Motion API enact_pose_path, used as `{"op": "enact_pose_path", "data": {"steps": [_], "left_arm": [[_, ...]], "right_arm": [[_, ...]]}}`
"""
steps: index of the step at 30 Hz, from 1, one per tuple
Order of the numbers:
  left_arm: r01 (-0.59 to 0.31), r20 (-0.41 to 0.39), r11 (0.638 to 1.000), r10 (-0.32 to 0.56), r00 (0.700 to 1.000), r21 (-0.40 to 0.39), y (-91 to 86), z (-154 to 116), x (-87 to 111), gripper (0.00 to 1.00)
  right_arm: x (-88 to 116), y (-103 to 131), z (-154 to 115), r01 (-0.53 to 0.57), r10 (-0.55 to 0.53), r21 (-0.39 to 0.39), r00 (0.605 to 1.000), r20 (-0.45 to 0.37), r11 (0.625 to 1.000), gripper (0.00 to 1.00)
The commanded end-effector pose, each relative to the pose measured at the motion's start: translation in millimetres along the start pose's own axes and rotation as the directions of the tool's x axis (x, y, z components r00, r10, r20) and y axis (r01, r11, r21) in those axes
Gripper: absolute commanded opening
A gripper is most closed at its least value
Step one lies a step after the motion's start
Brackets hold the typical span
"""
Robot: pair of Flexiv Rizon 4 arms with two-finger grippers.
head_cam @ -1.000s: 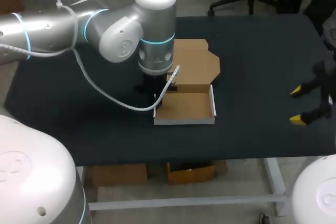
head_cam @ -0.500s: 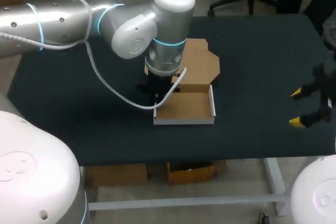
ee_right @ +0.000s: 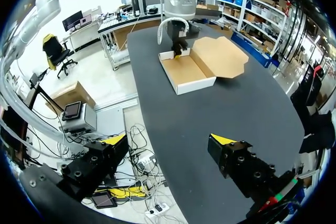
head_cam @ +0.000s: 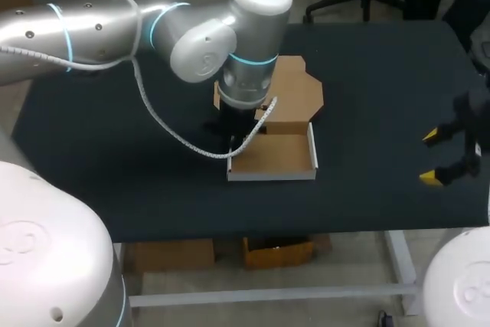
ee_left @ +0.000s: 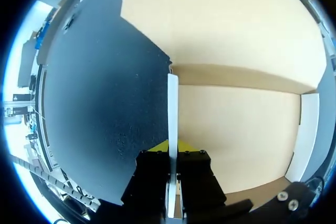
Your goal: Assemble the packaging by folding the flat box into shape, placing the metal phone stand inside, and closing the box properly
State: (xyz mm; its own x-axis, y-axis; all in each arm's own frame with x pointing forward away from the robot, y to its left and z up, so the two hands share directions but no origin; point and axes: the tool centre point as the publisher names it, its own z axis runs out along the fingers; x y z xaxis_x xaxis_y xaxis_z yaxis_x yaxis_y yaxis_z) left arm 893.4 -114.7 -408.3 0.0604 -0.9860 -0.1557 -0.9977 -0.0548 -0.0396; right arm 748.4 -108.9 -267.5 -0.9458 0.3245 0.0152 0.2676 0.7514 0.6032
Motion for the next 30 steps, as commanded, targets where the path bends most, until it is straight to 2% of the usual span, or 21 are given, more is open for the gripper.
{"op": "enact_pose_path", "data": {"steps": [1,8,11,13,15,16,19,20,23,26,30], "left_arm": [[0.000,-0.082,1.000,0.001,0.997,0.010,3.0,3,-9.7,0.00],[-0.016,-0.148,1.000,0.019,0.989,0.020,5.4,1,-10.5,0.00],[-0.025,-0.171,0.999,0.029,0.985,0.027,7.6,-1,-8.6,0.05],[-0.029,-0.183,0.999,0.034,0.983,0.033,8.8,-3,-7.2,0.13],[-0.031,-0.191,0.999,0.038,0.981,0.039,9.6,-4,-5.8,0.31],[-0.033,-0.196,0.999,0.041,0.980,0.042,9.8,-5,-5.3,0.35],[-0.042,-0.216,0.998,0.053,0.975,0.054,11.2,-7,-3.3,0.66],[-0.043,-0.221,0.997,0.055,0.974,0.059,11.7,-7,-3.0,0.70],[-0.047,-0.244,0.997,0.062,0.968,0.067,12.6,-9,-2.4,0.91],[-0.055,-0.266,0.995,0.074,0.961,0.079,13.9,-10,-1.8,1.00],[-0.066,-0.310,0.993,0.093,0.946,0.096,15.7,-14,-3.3,1.00]], "right_arm": [[1,0,-1,-0.001,0.001,0.001,1.000,0.001,1.000,1.00],[0,1,1,-0.006,0.006,0.004,1.000,-0.001,1.000,1.00],[-1,1,1,-0.009,0.009,0.005,1.000,-0.003,1.000,1.00],[-1,1,2,-0.010,0.010,0.005,1.000,-0.004,1.000,1.00],[-1,1,2,-0.011,0.011,0.005,1.000,-0.004,1.000,1.00],[-1,1,2,-0.011,0.011,0.006,1.000,-0.004,1.000,1.00],[-1,1,2,-0.013,0.013,0.010,1.000,-0.002,1.000,1.00],[-1,1,2,-0.013,0.013,0.011,1.000,-0.001,1.000,1.00],[-1,2,1,-0.015,0.015,0.011,1.000,-0.001,1.000,1.00],[-2,2,1,-0.017,0.017,0.013,1.000,-0.001,1.000,1.00],[-3,2,1,-0.018,0.018,0.013,1.000,-0.001,1.000,1.00]]}}
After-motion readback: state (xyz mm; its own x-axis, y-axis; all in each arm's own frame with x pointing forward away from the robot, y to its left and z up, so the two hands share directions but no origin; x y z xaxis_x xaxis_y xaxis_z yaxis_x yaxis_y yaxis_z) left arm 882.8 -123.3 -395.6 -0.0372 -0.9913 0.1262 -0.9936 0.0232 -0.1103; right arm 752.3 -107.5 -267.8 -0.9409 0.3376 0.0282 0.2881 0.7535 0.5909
